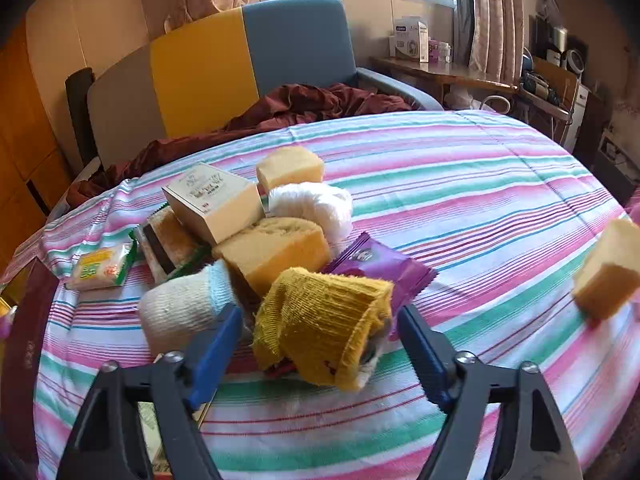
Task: Organize objects
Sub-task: 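Grasp the yellow knit sock with the right gripper while the left gripper returns to the pile, then grasp the green-white medicine box with the left gripper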
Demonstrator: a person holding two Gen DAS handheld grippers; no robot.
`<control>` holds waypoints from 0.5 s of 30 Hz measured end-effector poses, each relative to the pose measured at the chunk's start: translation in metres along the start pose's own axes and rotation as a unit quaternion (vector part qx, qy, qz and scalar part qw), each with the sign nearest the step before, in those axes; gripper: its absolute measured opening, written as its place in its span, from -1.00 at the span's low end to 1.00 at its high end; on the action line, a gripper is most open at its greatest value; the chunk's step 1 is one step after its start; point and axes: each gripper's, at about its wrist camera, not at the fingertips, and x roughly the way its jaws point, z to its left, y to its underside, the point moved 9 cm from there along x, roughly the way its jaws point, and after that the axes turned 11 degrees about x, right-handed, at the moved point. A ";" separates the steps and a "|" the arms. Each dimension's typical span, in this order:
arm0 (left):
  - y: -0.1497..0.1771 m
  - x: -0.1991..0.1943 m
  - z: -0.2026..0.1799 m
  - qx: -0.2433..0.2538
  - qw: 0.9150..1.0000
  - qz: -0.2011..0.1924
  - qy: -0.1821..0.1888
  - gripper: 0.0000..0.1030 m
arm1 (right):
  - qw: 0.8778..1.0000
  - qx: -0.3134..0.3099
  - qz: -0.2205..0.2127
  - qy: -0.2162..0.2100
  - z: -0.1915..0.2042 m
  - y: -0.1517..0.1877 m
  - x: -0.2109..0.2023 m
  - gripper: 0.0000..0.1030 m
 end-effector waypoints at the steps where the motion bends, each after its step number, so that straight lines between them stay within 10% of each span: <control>1: 0.000 0.001 -0.001 0.001 1.000 0.001 0.001 0.31 | 1.000 0.009 0.001 -0.009 -0.002 0.003 0.001 0.40; 15: -0.025 0.041 -0.033 0.055 0.998 0.033 0.021 0.31 | 0.997 0.060 -0.046 -0.019 -0.033 0.018 -0.009 -0.01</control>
